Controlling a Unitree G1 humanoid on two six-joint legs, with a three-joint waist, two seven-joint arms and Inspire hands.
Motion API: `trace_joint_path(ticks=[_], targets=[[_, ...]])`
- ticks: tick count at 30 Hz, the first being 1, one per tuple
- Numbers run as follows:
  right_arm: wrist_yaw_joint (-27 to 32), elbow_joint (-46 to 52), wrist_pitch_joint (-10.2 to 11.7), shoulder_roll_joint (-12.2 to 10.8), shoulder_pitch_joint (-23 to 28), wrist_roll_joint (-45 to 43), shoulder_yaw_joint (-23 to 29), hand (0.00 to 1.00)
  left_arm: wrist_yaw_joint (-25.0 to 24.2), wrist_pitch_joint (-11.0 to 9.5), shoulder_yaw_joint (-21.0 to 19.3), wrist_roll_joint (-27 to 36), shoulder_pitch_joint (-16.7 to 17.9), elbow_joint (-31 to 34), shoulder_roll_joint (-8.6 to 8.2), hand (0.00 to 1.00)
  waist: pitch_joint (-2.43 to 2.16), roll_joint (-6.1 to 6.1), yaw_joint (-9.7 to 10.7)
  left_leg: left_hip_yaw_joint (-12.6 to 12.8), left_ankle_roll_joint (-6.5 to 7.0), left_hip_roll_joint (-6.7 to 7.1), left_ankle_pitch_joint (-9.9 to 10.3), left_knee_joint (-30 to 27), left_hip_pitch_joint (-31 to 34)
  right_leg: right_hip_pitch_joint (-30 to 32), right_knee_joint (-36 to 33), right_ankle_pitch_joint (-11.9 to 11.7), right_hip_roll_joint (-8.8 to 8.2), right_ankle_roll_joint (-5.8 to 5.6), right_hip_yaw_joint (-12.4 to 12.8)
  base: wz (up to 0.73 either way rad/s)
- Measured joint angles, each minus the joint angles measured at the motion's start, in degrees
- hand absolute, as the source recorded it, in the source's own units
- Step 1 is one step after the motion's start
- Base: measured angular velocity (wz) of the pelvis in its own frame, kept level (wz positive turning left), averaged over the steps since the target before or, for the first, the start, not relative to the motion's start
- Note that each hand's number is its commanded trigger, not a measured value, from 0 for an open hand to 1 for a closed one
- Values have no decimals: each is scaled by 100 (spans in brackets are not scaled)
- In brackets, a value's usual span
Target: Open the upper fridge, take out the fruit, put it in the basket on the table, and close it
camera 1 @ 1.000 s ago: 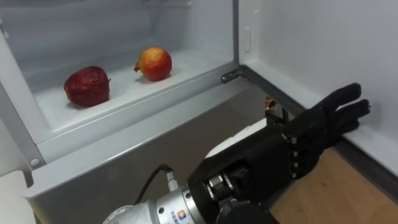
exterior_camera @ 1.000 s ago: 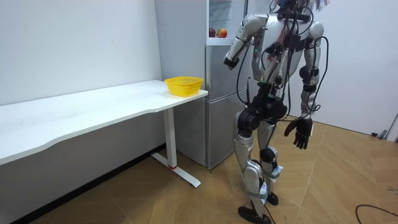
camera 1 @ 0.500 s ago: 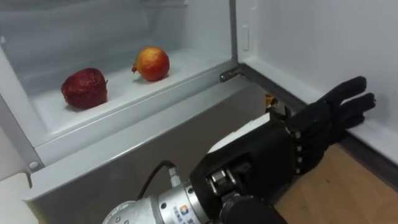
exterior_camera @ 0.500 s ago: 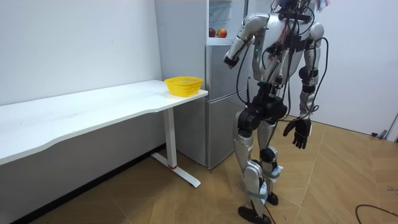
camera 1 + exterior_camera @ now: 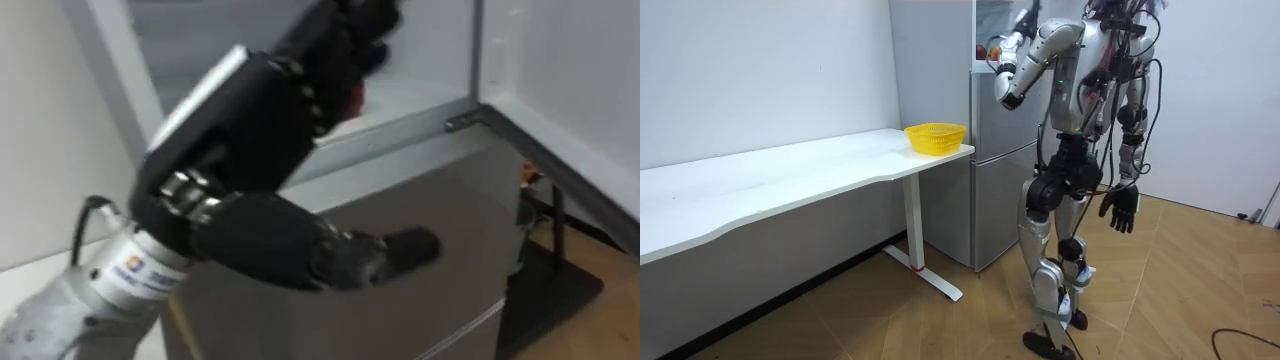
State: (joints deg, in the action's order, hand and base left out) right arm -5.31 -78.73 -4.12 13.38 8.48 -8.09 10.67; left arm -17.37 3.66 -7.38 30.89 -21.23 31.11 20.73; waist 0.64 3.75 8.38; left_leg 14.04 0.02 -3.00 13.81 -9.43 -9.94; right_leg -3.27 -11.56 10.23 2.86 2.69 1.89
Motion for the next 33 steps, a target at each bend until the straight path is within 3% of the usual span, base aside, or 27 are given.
trace_joint_path(ticks=[1, 3, 4, 6, 9, 11, 13, 14, 16, 19, 21, 22, 24, 26, 30, 31, 33], targets=[[23, 25, 24, -7, 1, -27, 45, 0, 91, -1, -181, -2, 39, 68, 65, 0, -32, 26, -78, -54, -1, 6, -1, 0, 23, -8, 2, 5, 1, 2, -61, 47], [97, 131, 61, -8, 64, -195, 93, 0, 493, -142, -835, -57, 299, 267, 328, 0, -48, -25, -366, -275, -6, 23, -4, -7, 34, -87, 57, 8, -14, 5, -212, 39], [107, 131, 74, -7, 92, -252, 102, 0, 577, -157, -961, -70, 349, 271, 377, 0, -64, -40, -448, -318, -7, 30, -5, -6, 33, -112, 92, 9, -41, 5, -271, 46], [204, 245, 92, -14, 225, -365, 183, 0, 985, -220, -1539, -221, 583, 276, 496, 0, -97, -46, -802, -383, -9, 51, -6, -22, 18, -186, 99, 31, -77, -12, -416, 36], [339, 347, 91, -87, 290, -481, 181, 0, 1619, -249, -2105, -465, 637, 268, 533, 0, -90, -39, -1038, -648, -9, 95, -5, -17, 34, -256, 103, 46, -112, -33, -641, 38], [344, 426, 80, -140, 333, -531, 187, 0, 1906, -304, -2434, -540, 660, 268, 552, 0, -77, -7, -1194, -684, -9, 128, -5, -17, 37, -276, 108, 84, -175, -55, -680, 20], [343, 557, 56, -151, 407, -600, 185, 0, 2194, -409, -2755, -661, 780, 259, 555, 0, -75, 52, -1229, -805, -5, 168, -7, -17, 34, -317, 103, 104, -185, -84, -746, 26], [343, 600, 26, -154, 447, -615, 185, 0, 2354, -461, -2918, -700, 910, 231, 554, 0, -61, 38, -1253, -891, 0, 203, -9, -21, 37, -346, 89, 126, -226, -108, -839, 36], [326, 778, -66, -166, 520, -734, 184, 0, 2505, -530, -3111, -765, 1245, 148, 546, 0, -86, 112, -1308, -978, 18, 255, -20, -32, 50, -387, 83, 170, -282, -142, -910, 29], [328, 821, -115, -205, 631, -723, 177, 0, 2704, -618, -3260, -796, 1998, -65, 438, 0, -70, 167, -1374, -1137, 42, 325, -33, -83, 44, -455, 52, 236, -366, -187, -1008, 30], [326, 903, -209, -236, 623, -727, 177, 0, 2785, -603, -3322, -635, 2832, -523, 330, 0, -70, 167, -1407, -1194, 42, 360, -33, -175, 70, -437, -42, 301, -403, -191, -1103, 16], [326, 932, -232, -236, 623, -724, 177, 0, 2797, -576, -3320, -619, 3024, -655, 242, 0, -70, 167, -1413, -1201, 42, 366, -33, -190, 80, -437, -48, 304, -420, -191, -1142, 13], [330, 994, -299, -237, 621, -714, 178, 0, 2806, -373, -3287, -659, 3701, -1287, -126, 0, -68, 159, -1415, -1310, 45, 373, -32, -213, 156, -437, -30, 305, -464, -191, -1234, 19], [327, 993, -328, -229, 633, -644, 178, 0, 2826, -296, -3203, -673, 4039, -1967, -336, 0, -71, 104, -1371, -1414, 45, 383, -32, -234, 185, -443, -14, 305, -471, -191, -1312, 27], [318, 1008, -348, -221, 619, -457, 176, 0, 2960, -144, -2845, -540, 4394, -3721, -640, 0, -76, 24, -1506, -1439, 45, 374, -31, -239, 229, -425, -14, 316, -469, -175, -1371, 8], [316, 1005, -350, -212, 611, -446, 178, 0, 2952, -136, -2785, -511, 4428, -4038, -666, 0, -86, 25, -1510, -1448, 46, 374, -31, -241, 230, -426, -12, 316, -469, -175, -1377, 0], [272, 1004, -348, -190, 600, -408, 179, 0, 2904, -36, -2536, -472, 4481, -5271, -698, 0, -96, 11, -1505, -1433, 49, 372, -29, -240, 241, -432, -6, 316, -470, -175, -1399, 4]])
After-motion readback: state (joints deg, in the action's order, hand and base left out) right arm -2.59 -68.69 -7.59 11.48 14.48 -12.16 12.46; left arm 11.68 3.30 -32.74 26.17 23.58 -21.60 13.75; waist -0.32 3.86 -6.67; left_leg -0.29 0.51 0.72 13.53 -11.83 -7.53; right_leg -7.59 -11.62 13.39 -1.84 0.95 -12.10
